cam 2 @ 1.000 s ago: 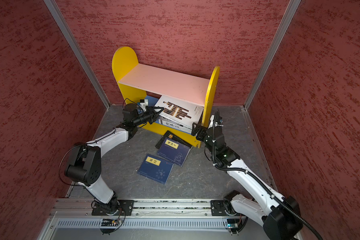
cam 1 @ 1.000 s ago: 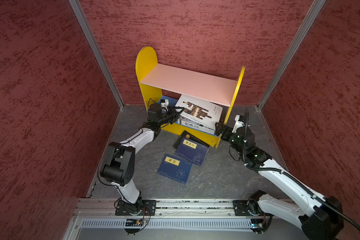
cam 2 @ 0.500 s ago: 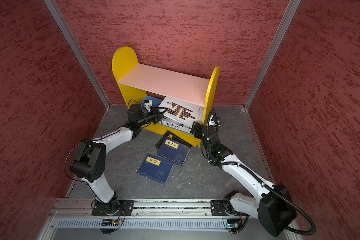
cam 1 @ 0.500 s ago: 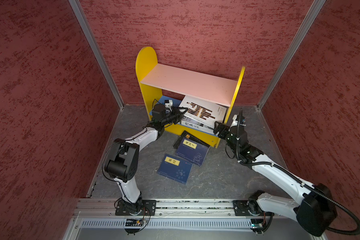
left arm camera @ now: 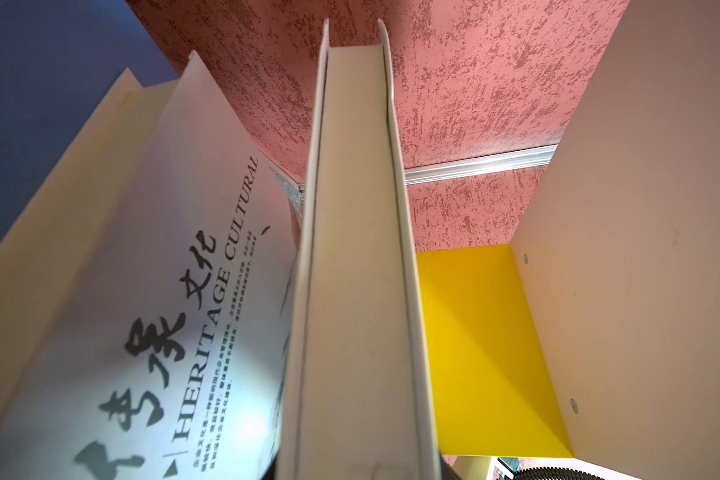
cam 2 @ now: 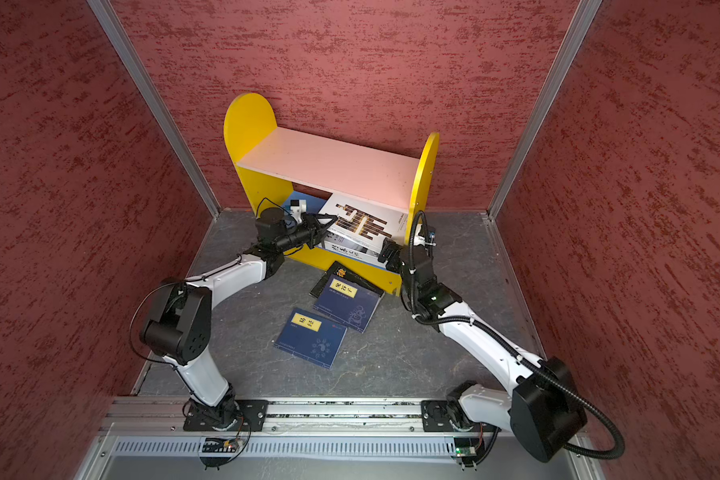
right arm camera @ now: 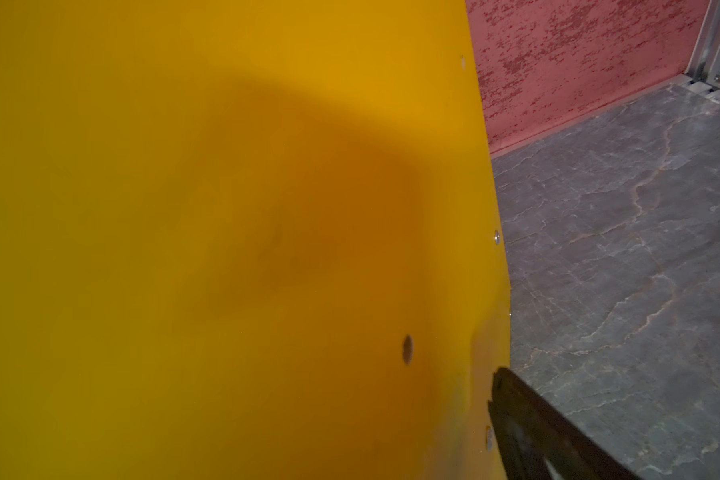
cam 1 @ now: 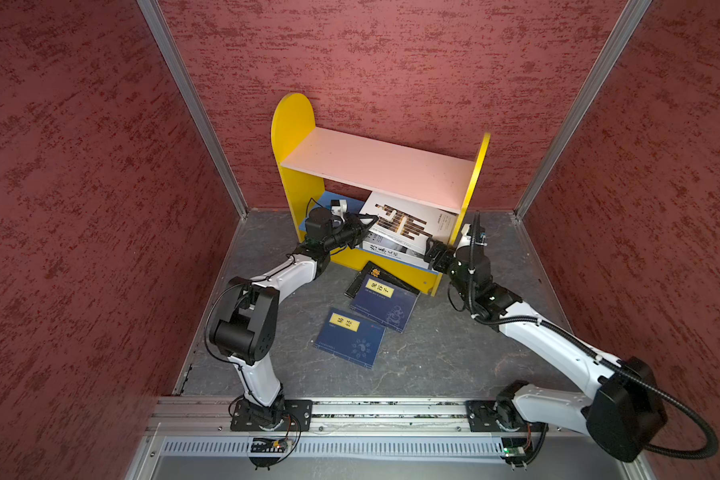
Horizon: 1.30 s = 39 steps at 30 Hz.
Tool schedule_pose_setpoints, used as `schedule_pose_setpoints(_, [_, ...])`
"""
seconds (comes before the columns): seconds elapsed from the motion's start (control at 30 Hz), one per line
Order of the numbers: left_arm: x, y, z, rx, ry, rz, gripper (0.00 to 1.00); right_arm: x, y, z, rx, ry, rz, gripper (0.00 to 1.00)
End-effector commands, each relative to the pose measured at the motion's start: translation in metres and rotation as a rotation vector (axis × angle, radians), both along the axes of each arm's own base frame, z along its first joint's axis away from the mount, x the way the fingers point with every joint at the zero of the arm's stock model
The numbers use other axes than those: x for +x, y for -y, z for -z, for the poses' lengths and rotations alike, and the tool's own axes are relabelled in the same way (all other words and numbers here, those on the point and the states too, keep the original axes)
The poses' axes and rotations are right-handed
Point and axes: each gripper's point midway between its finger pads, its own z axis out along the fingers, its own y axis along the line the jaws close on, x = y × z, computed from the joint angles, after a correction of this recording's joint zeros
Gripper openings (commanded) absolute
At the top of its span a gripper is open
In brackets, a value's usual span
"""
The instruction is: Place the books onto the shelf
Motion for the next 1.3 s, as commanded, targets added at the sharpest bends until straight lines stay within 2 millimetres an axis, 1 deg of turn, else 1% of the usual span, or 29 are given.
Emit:
schedule_pose_setpoints(0.0, [-0.007,0.004,-0.005,0.007,0.030,0.016,0.20,0.002,-0.002,-0.014,-0.001,0.033,0.001,0.99])
schedule_pose_setpoints(0.07, [-0.009,0.004,-0.006,0.011,0.036,0.019,0.20,0.003,-0.002,-0.011,0.004,0.022,0.004,0.99])
schedule_pose_setpoints(0.1, [-0.010,0.003,0.001,0.021,0.009,0.019,0.20,0.003,-0.003,-0.011,0.009,0.020,0.006,0.99])
schedule_pose_setpoints(0.13, [-0.011,0.003,0.003,0.025,0.004,0.023,0.20,0.003,-0.003,-0.010,0.016,0.018,0.007,0.99])
schedule_pose_setpoints(0.27, [-0.012,0.002,0.006,0.034,-0.006,0.021,0.21,0.005,-0.004,-0.007,0.025,0.009,0.009,0.99])
schedule_pose_setpoints(0.43, [-0.011,0.004,0.002,0.023,-0.003,0.021,0.23,0.008,-0.008,-0.001,0.037,-0.006,0.002,0.99])
schedule_pose_setpoints(0.53, [-0.011,0.008,0.000,0.020,0.001,0.029,0.25,0.010,-0.007,-0.001,0.043,-0.001,0.015,0.99])
schedule_pose_setpoints(0.63, [-0.013,0.010,0.004,0.024,-0.009,0.033,0.26,0.012,-0.007,-0.006,0.049,0.017,0.023,0.99])
schedule_pose_setpoints(0.7, [-0.015,0.012,0.006,0.027,-0.016,0.033,0.29,0.015,-0.008,-0.011,0.044,0.024,0.022,0.99])
schedule_pose_setpoints(0.8, [-0.017,0.014,0.009,0.030,-0.023,0.029,0.32,0.020,-0.012,-0.010,0.028,0.016,0.013,0.99])
schedule_pose_setpoints(0.9, [-0.019,0.014,0.011,0.039,-0.031,0.019,0.40,0.023,-0.015,-0.003,0.027,-0.001,0.008,0.99])
schedule_pose_setpoints(1.0, [-0.021,0.010,0.010,0.048,-0.029,0.001,0.49,0.023,-0.013,0.005,0.032,-0.019,0.025,0.99])
schedule_pose_setpoints(1.13, [-0.022,0.003,0.006,0.082,-0.019,-0.031,0.65,0.021,-0.008,0.013,0.024,-0.035,0.049,0.99])
schedule_pose_setpoints(1.23, [-0.022,-0.004,0.004,0.118,-0.029,-0.051,0.72,0.020,-0.005,0.015,0.016,-0.043,0.061,0.99])
schedule_pose_setpoints(1.27, [-0.022,-0.007,0.005,0.135,-0.041,-0.061,0.76,0.020,-0.005,0.016,0.014,-0.045,0.061,0.99])
